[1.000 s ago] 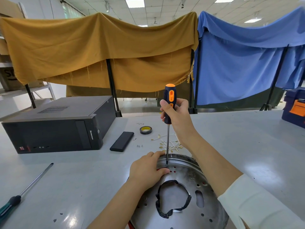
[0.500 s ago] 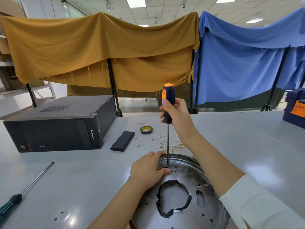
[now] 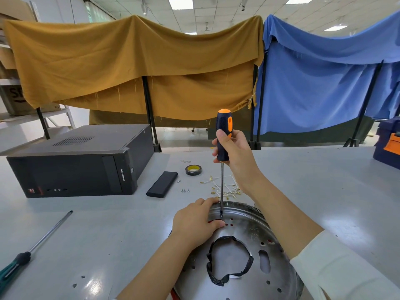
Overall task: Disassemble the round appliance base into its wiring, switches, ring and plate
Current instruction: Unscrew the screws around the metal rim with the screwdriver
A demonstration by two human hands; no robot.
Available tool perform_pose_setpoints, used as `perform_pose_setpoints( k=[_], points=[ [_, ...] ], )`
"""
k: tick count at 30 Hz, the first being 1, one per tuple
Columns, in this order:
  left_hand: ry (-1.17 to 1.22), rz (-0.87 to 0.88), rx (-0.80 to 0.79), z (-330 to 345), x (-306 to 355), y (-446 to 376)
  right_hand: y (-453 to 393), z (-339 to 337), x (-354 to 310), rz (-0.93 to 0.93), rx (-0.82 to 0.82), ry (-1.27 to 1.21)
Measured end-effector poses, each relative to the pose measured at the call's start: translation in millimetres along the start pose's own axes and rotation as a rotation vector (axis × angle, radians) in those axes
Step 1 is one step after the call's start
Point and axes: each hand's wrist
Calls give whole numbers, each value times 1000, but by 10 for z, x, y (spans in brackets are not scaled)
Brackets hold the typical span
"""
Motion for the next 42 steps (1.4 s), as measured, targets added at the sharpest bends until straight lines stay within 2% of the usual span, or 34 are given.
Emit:
perform_pose_setpoints(
  k=[4, 8, 16, 21, 24, 27, 31, 33, 38, 42],
  points=[
    [-2, -2, -5, -14, 15, 6, -12, -13, 12, 5, -8, -63],
    [42, -5, 13, -39, 27, 37, 3, 1, 20, -31, 35, 27],
    [31, -32, -53, -42, 48, 2, -17, -35, 8, 24, -20, -29],
    [35, -58, -243, -151, 69, -92, -16, -33, 39, -2, 49, 120],
    [-69, -90, -336, -246, 107, -173, -17, -39, 47, -5, 57, 132],
    [-150, -63, -275, -237, 182, -214, -3, -50, 30, 8, 13, 102],
    [-106, -39, -142, -106, 239, -202, 13, -51, 11, 41, -36, -28],
    [-63, -36, -99, -62, 228, -199, 12, -55, 29, 29, -18, -7],
    [-9, 0, -25, -23, 174, -183, 13, -111, 62, -28, 40, 189],
    [-40, 39, 20, 8, 142, -175, -55, -252, -10, -15, 0, 611]
  ],
)
Point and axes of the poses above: each hand's wrist, its own y-axis away from the middle knuckle, its own z-axis out of the palm, x = y × z, and after that the axes turned 5 degrees about y, right-handed
